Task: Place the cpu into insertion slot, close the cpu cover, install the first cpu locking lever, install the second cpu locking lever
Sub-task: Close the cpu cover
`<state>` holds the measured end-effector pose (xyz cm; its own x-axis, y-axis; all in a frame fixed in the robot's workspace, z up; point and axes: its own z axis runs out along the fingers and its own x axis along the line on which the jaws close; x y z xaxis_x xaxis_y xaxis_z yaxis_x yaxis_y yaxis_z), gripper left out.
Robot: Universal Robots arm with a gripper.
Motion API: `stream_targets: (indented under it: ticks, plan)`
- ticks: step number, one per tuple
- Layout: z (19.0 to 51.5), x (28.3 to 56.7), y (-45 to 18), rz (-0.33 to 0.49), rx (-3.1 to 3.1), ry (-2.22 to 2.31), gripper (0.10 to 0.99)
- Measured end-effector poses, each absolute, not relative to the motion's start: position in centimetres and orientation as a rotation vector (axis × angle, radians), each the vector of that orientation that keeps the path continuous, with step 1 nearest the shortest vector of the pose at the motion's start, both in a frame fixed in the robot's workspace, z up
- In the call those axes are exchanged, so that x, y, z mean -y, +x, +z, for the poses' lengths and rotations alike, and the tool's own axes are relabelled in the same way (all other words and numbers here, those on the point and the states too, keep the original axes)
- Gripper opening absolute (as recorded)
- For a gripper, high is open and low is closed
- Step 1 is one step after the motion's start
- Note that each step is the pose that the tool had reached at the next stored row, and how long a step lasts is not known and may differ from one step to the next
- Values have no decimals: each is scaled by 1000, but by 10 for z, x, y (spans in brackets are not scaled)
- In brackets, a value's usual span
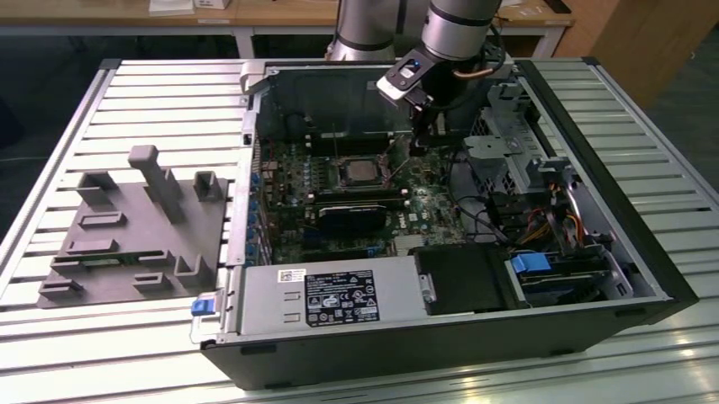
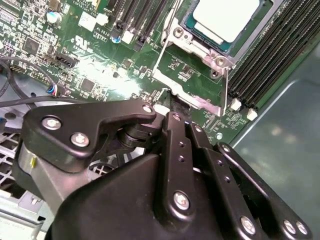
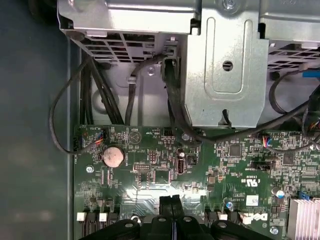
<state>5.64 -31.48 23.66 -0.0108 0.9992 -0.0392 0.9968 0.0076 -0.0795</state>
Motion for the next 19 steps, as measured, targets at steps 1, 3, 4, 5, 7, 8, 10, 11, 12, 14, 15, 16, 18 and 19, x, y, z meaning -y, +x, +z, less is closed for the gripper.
stream_targets:
  ticks: [1,3,4,5,7,8,10,11,12,14,15,16,18,19]
  plan:
    - [237,315,56,132,2209,-2189,102]
    - [236,315,55,131,2209,-2189,102]
    - [236,315,53,130,2210,-2189,102]
    - [237,315,51,129,2211,-2190,102]
    - [237,315,46,124,2213,-2193,102]
    - [237,315,43,121,2215,-2195,102]
    - [237,315,36,113,2218,-2198,102]
    - [237,315,33,109,2220,-2200,102]
    - [237,315,29,105,2222,-2203,102]
    - [237,315,22,96,2226,-2207,102]
    - [237,315,19,92,2228,-2209,102]
    - [237,315,16,87,2230,-2212,102]
    - [237,315,12,81,2233,-2215,102]
    - [237,315,11,79,2234,-2215,102]
